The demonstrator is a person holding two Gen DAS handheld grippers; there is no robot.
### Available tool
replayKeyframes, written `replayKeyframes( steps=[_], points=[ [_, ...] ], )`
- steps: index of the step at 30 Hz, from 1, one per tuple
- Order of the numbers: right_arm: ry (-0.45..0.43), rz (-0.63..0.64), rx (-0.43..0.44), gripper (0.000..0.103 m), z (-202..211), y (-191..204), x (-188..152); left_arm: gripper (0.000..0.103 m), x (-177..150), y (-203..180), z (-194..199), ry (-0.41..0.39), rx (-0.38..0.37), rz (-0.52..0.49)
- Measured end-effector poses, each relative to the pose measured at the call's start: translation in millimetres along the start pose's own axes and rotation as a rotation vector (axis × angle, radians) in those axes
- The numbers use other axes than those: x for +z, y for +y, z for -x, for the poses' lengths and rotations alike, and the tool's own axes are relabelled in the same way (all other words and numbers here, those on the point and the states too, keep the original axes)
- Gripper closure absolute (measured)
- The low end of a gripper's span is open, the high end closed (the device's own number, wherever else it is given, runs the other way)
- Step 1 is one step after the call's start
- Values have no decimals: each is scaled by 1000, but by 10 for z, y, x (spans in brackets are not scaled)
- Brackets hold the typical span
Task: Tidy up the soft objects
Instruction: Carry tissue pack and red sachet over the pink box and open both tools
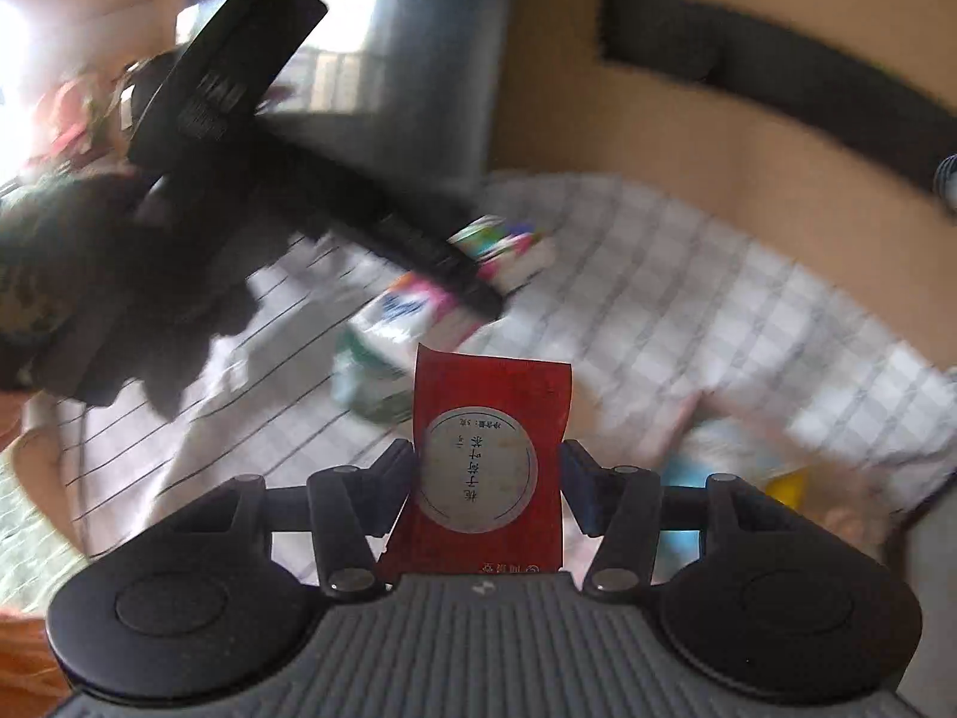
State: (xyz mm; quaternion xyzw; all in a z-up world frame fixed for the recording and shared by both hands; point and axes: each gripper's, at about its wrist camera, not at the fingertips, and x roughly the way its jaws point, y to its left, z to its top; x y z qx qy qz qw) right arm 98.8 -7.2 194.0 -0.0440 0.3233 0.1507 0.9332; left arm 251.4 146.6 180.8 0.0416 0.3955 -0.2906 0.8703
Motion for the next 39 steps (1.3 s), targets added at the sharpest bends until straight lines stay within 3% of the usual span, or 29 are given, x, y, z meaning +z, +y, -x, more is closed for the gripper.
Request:
replayKeyframes(
  steps=[7,16,21,23,26,30,35,39],
  points=[
    [-86,-98,-153,50,308,-746,13,49,252,-456,-205,-7,-39,-59],
    [-142,-325,-289,50,489,-1845,-293,49,271,-1269,-889,51,-202,-33],
    [-131,-459,-260,50,329,-2251,-524,49,176,-1646,-1365,95,-272,-46],
    [-116,-506,-236,50,164,-2388,-576,48,117,-1703,-1589,122,-248,-75],
    [-102,-559,-198,50,-59,-2497,-652,43,26,-1652,-1857,164,-225,-26],
    [-45,-643,-141,49,-495,-2565,-727,40,30,-1639,-1878,153,-225,-59],
    [53,-720,-116,49,-1024,-2635,-861,44,112,-1652,-1646,119,-147,-169],
    [42,-684,-138,45,-1176,-2631,-867,44,209,-1579,-1474,72,-160,-137]
  ],
)
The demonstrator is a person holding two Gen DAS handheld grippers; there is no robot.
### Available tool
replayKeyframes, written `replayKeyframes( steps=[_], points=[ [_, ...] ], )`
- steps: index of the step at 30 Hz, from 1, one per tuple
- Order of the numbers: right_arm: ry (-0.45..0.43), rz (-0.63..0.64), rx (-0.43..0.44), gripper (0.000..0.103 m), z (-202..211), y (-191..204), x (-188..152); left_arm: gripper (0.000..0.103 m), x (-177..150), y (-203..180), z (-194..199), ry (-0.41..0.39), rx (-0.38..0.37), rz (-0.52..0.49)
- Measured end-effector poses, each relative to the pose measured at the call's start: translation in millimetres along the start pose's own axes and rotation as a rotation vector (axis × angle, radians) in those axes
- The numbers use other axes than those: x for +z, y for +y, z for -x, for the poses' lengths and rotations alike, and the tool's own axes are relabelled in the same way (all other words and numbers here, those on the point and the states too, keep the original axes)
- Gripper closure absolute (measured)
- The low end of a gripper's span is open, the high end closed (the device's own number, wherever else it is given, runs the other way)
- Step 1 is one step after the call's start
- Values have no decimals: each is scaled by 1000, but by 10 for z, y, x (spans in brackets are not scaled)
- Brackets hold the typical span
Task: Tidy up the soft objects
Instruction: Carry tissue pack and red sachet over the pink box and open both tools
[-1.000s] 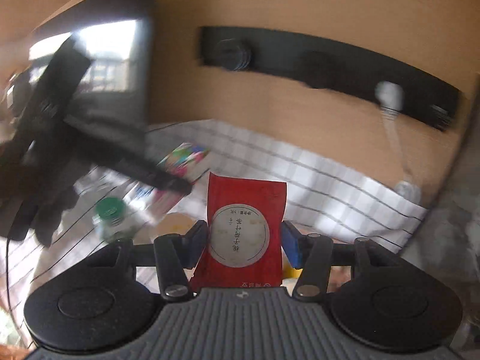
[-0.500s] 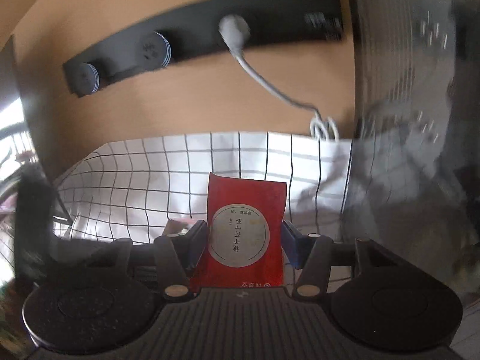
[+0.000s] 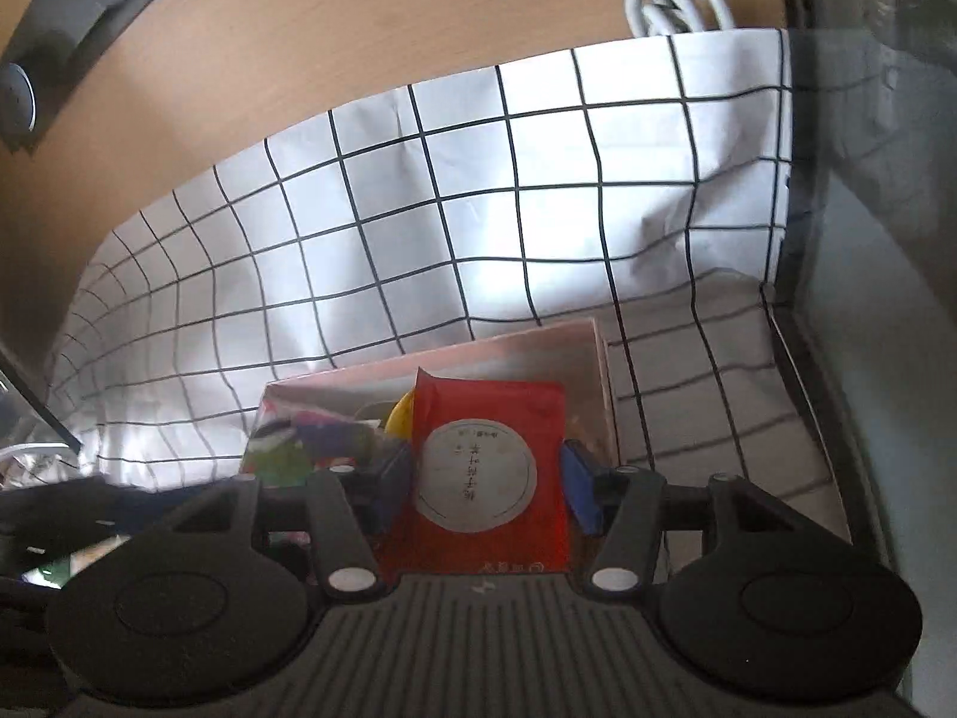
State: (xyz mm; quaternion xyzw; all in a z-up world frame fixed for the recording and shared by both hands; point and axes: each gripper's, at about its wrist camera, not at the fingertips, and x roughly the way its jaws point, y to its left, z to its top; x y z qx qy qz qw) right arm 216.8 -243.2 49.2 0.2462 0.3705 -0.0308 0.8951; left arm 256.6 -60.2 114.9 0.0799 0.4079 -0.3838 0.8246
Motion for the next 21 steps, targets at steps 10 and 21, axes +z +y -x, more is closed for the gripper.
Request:
replayKeyframes(
  steps=[10,21],
  points=[
    [-115,-32,78,39,259,-4,-84,48,-124,-109,108,33,-32,-44],
    [-252,-194,-120,39,1208,89,-784,39,-133,126,-414,69,-124,-4]
  ],
)
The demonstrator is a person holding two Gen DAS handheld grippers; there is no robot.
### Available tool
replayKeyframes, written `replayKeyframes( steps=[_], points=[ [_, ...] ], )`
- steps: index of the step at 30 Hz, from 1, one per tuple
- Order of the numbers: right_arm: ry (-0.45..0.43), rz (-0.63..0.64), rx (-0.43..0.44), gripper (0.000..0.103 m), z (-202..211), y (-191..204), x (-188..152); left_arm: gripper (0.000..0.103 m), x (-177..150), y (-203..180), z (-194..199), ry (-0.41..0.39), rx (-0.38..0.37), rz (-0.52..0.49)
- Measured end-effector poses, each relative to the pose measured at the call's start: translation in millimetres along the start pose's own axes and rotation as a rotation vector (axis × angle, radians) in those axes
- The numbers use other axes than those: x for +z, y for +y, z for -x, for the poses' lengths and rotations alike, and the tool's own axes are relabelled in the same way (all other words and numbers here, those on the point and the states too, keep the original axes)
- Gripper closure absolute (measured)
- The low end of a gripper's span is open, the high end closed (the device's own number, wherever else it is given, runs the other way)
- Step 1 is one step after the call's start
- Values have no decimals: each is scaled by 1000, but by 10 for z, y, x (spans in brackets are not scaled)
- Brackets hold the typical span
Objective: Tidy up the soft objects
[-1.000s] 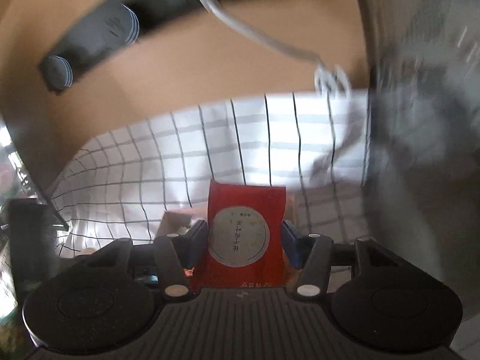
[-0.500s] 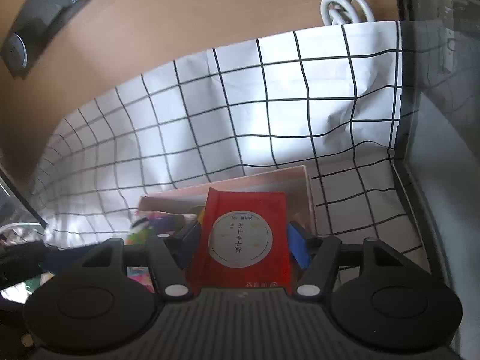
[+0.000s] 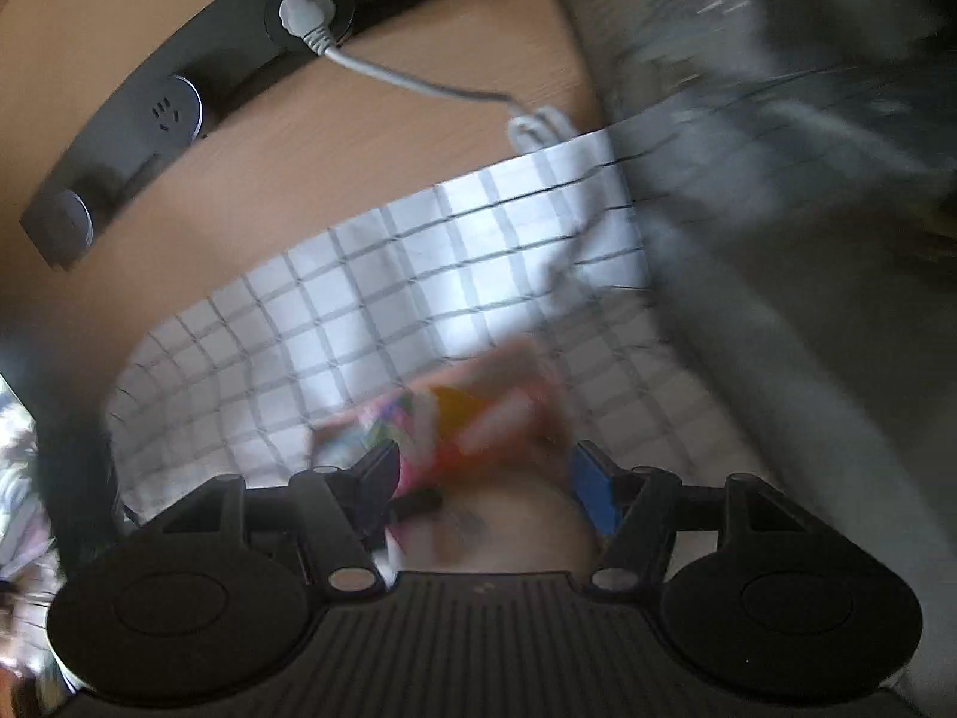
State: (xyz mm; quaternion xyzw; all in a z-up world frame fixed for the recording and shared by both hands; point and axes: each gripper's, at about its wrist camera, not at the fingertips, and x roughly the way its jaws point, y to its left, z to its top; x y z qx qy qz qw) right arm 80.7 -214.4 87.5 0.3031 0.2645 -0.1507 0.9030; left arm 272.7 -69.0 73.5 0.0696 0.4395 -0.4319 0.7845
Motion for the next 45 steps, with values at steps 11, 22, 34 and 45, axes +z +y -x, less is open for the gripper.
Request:
replayKeyframes(
  steps=[11,22,34,45],
  points=[
    [-39,168,31,39,187,-84,-174,41,-151,-144,674,-173,75,86],
    [111,135,359,39,-1120,129,203,41,-1181,-381,1431,-326,362,416],
    [-19,304,391,39,-468,131,-90,41,-2120,-438,1525,-253,590,528],
    [183,659,393,26,-73,-62,-1117,39,-2547,-758,1283,-192,718,457]
  ],
)
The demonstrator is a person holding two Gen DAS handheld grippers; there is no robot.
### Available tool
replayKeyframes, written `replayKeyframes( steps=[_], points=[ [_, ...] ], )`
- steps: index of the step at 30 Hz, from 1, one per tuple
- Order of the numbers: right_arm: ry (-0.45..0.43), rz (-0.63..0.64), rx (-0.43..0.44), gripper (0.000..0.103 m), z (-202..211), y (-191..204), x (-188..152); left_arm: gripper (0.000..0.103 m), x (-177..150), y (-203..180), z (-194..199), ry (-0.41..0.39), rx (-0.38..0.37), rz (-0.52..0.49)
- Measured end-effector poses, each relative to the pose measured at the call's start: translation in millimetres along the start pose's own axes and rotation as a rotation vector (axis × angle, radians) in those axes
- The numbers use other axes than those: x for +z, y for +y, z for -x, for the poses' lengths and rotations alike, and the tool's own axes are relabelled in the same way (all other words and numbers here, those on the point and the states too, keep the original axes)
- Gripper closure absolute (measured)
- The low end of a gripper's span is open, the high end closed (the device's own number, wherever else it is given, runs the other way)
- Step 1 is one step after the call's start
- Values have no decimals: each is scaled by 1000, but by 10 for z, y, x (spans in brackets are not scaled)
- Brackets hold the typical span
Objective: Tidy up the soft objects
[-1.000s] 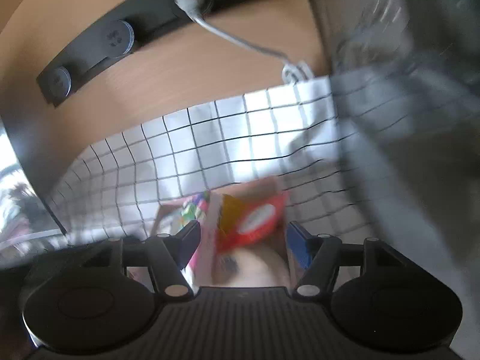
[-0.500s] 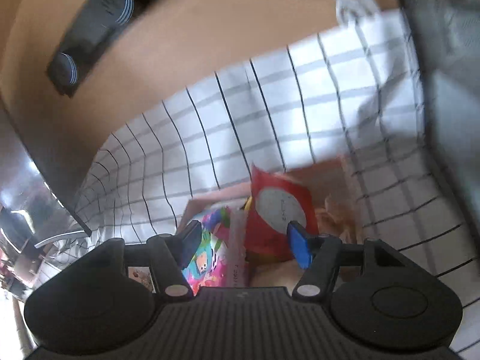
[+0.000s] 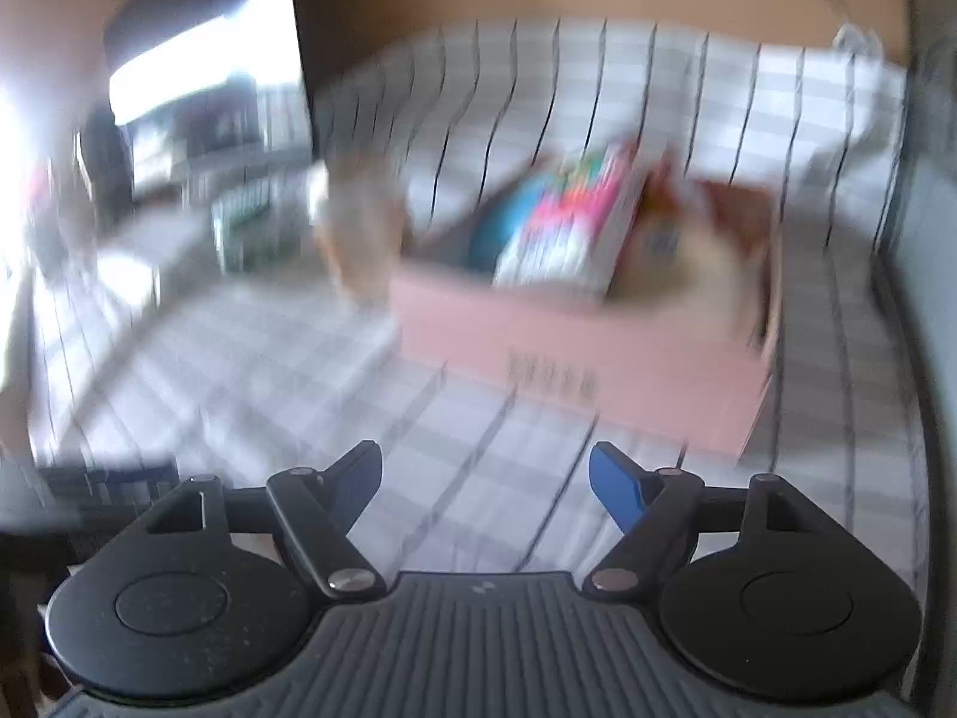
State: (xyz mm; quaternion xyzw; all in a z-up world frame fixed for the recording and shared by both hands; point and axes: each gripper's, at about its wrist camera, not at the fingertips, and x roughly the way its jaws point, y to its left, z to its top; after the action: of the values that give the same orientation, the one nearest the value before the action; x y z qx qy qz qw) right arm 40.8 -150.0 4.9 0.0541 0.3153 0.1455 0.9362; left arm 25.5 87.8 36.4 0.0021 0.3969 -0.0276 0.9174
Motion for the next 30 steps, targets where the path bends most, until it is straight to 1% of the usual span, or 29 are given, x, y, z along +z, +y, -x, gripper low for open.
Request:
replayKeyframes(
  steps=[2,3,4,6,8,10,12,13,17,23,24,30],
  points=[
    [45,17,-18,25,-99,51,-116,34,-66,-114,5,-18,18,-32],
    [56,26,-23,25,-119,60,-158,27,-76,-175,-8,-25,22,-49],
    [29,58,-39,24,-116,97,-193,21,-95,-239,-17,-33,27,-62],
    [35,116,-101,21,-153,151,-226,14,-144,-341,-32,-53,32,-63],
    [22,106,-141,13,-136,104,-247,13,-145,-376,-50,-72,56,-27],
    [40,67,-132,8,-150,11,-219,13,-103,-391,-88,-73,77,-3],
    [44,65,-152,1,-189,-52,-201,13,-59,-419,-136,-67,106,5],
    [44,58,-151,0,-218,-81,-185,12,-41,-437,-159,-65,119,8],
    [28,71,-142,0,-265,-147,-157,9,-17,-496,-208,-70,152,30],
    [-35,76,-143,0,-303,-141,-201,9,-39,-485,-194,-81,139,26],
    [-62,91,-141,0,-308,-141,-224,9,-39,-479,-193,-81,136,24],
    [-58,86,-130,0,-333,-165,-193,9,-46,-486,-188,-84,137,22]
  ],
)
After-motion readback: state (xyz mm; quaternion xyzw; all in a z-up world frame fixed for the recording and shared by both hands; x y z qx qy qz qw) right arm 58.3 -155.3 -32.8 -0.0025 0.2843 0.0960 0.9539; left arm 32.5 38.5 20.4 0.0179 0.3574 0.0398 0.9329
